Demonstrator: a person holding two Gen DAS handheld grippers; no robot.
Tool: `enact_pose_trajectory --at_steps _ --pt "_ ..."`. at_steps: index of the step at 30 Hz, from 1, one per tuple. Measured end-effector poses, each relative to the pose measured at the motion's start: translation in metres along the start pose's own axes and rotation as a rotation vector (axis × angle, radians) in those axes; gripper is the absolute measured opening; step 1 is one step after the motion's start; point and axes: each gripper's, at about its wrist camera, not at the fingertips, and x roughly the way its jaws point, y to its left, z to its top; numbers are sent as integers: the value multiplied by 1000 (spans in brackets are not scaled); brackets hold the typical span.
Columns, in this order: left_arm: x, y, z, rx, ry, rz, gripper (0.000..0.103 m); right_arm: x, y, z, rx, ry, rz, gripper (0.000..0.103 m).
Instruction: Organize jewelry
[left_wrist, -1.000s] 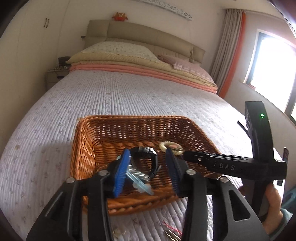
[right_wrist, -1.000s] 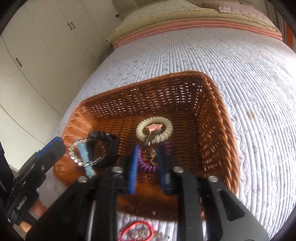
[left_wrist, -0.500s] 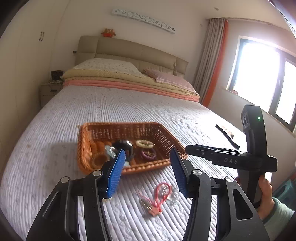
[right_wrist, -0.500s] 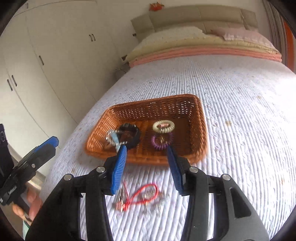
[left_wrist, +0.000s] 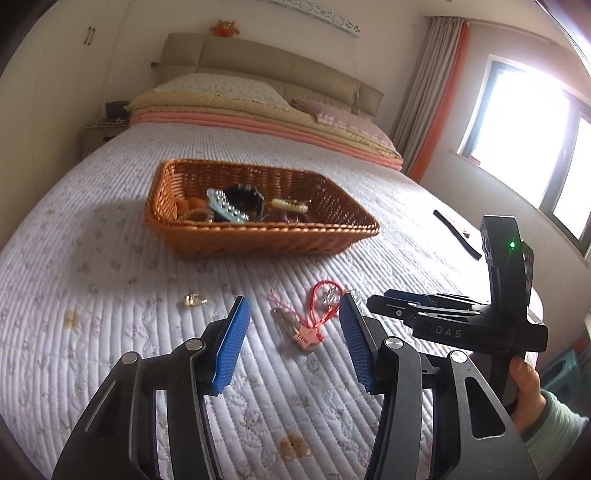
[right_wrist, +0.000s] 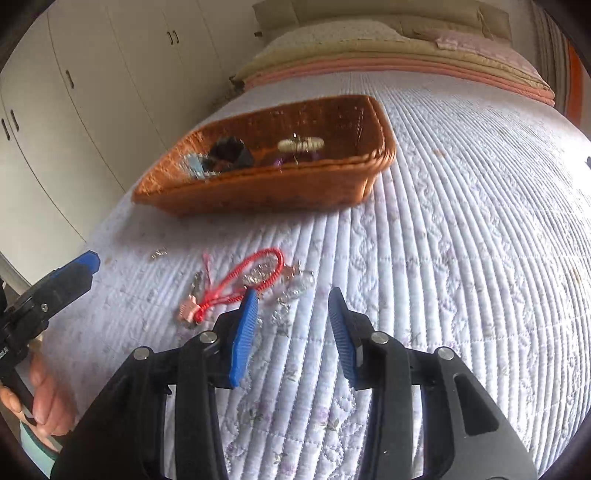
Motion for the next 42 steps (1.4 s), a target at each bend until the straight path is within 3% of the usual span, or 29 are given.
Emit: enact_pose_trajectory --at_steps 5,10,15,21,30,35,42 --pt "13 7 -5 -7 38 18 49 13 4 -3 -10 15 -18 37" --pt "35 10 -8 -17 137 16 49 19 7 -2 -1 26 -52 36" --pt "52 -8 -9 65 186 42 49 31 16 0 -29 36 -95 19" --pt "77 -13 -10 81 258 97 47 29 15 -3 -36 26 -150 14" --pt "74 6 -11 4 248 94 25 16 -6 -12 30 4 -150 13" --pt "71 12 -12 -11 241 74 25 18 -9 -10 42 25 -130 14" --pt "66 17 -14 -19 236 61 29 26 0 -6 4 30 -174 14"
